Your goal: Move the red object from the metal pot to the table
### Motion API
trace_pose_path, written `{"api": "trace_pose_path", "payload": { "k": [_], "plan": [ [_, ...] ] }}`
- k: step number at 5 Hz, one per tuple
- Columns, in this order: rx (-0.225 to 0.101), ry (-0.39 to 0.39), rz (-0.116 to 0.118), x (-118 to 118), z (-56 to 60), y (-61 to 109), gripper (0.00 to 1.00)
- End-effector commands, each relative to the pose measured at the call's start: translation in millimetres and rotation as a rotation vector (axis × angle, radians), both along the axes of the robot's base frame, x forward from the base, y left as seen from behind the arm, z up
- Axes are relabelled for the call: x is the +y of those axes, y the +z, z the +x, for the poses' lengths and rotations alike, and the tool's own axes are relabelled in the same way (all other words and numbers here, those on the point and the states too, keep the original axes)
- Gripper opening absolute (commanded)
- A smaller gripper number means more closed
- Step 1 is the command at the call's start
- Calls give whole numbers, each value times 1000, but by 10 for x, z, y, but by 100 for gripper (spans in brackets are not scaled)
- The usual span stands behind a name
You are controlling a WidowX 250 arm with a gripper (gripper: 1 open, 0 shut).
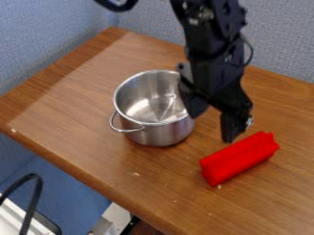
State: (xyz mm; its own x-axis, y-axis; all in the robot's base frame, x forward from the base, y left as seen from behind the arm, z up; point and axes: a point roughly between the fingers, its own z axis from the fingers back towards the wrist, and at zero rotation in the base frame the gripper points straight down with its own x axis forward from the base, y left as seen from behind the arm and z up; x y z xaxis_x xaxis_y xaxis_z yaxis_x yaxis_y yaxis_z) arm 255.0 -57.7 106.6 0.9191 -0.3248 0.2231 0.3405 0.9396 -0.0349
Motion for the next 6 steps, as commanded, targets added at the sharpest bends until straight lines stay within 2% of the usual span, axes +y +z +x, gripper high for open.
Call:
{"api": "trace_pose_path", "payload": {
  "k": [1,4,6],
  "plan": [
    [-54,13,-17,25,59,144,100],
    [27,2,-59,16,-21,-22,100],
    [52,7,-49,56,-9,-86,100]
  ]
}}
